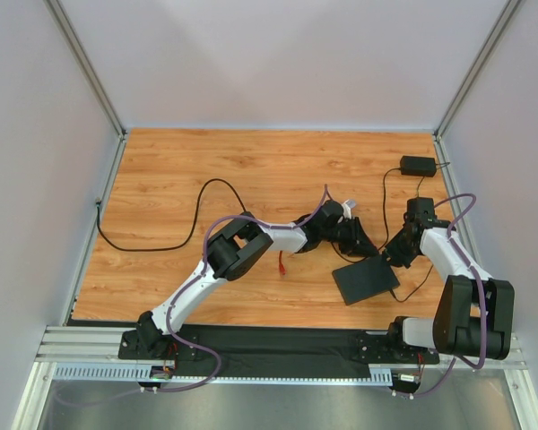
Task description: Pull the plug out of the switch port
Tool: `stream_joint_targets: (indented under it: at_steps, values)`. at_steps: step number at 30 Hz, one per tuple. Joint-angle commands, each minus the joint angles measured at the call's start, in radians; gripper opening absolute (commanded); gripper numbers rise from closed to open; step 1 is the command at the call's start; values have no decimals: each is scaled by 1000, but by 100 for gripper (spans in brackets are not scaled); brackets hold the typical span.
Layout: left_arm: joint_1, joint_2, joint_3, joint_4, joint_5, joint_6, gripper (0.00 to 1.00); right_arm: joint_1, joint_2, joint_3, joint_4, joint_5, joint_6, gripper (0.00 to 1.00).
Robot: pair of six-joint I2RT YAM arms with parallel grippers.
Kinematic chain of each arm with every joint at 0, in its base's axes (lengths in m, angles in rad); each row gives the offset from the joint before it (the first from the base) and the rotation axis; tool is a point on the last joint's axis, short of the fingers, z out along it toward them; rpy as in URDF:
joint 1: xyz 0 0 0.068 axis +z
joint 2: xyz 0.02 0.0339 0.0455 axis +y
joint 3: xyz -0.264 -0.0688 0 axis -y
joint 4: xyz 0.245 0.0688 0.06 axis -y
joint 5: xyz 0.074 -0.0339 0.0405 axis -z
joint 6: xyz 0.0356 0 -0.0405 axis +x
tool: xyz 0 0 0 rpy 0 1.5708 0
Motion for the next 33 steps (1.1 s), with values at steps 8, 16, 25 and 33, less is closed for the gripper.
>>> stream_joint_targets:
  at_steps: [8, 16, 25, 33]
  values:
    - [-8, 59, 22, -56, -77, -15, 28, 6, 71, -75, 3, 103, -12, 18]
    - [-8, 53, -21, -11, -110, -35, 22, 20, 69, -85, 9, 112, -3, 17]
    - [-8, 29, -88, 96, -157, -43, 13, 27, 82, -85, 8, 117, 4, 17]
    - [-5, 13, -75, 60, -188, 11, 4, 30, 95, -91, 6, 121, 11, 16]
